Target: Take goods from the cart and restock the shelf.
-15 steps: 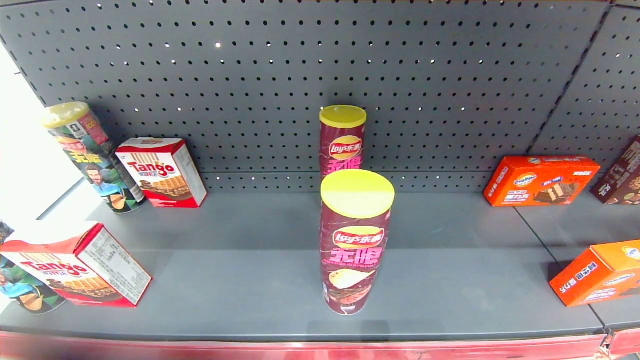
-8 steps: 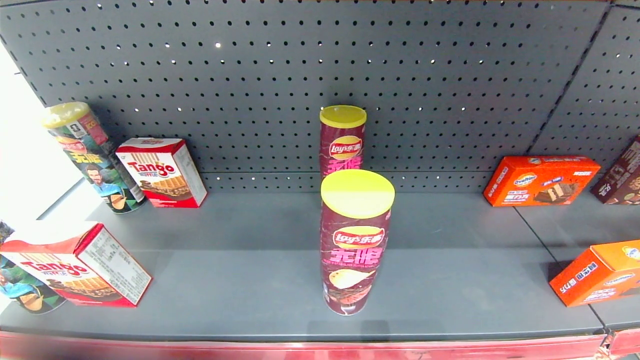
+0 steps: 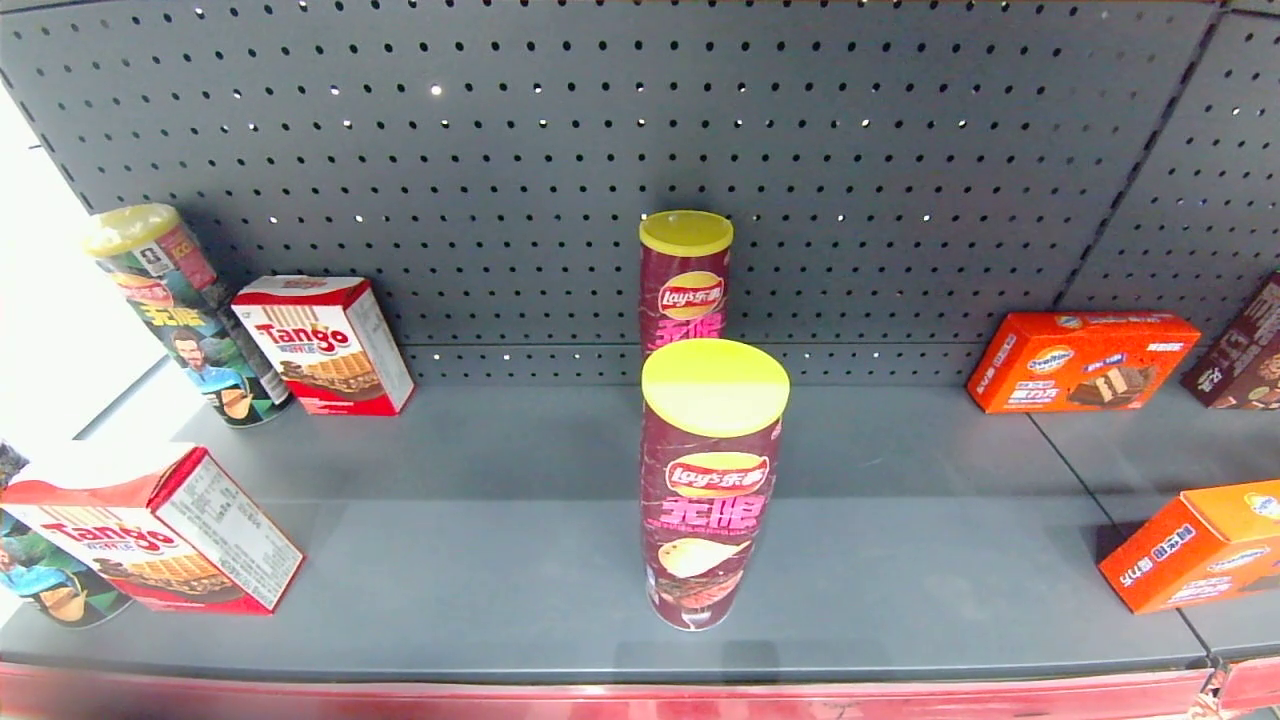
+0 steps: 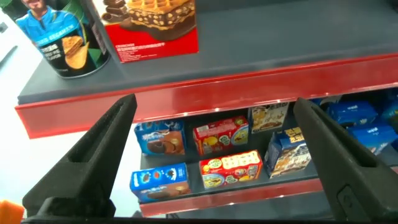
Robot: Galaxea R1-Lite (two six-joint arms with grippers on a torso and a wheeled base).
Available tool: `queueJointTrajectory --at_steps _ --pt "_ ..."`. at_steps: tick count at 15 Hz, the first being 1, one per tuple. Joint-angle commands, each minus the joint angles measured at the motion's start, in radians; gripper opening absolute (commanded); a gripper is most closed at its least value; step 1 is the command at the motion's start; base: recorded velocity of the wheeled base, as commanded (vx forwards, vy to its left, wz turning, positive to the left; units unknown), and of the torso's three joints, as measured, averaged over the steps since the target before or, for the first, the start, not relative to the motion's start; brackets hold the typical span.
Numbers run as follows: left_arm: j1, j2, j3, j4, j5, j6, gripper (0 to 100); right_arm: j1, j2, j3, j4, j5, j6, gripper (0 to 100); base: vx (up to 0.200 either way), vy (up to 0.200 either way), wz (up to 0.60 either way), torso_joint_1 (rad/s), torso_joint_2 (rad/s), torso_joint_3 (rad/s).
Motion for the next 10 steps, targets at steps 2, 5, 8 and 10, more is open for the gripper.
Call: queueJointTrajectory --at_steps 2,5,8,10 --pt "0.0 0.002 0.001 -0.001 0.002 -0.003 100 0.0 0.0 0.0 0.0 0.0 0.0 100 0.0 0.0 0.0 0.0 0.0 0.0" --pt "0.0 0.002 0.001 -0.001 0.004 0.003 100 0.0 0.0 0.0 0.001 0.0 -0.003 100 0.0 0.0 0.0 0.0 0.0 0.0" --pt "0.0 0.002 0.001 -0.001 0.017 -0.021 100 -0.001 0.0 0.0 0.001 -0.001 0.003 100 -0.133 0.0 0.0 -0.002 0.0 0.0" --pt "0.0 0.002 0.001 -0.001 0.017 -0.021 100 0.0 0.0 0.0 0.001 -0.001 0.003 100 0.0 0.0 0.0 0.0 0.0 0.0"
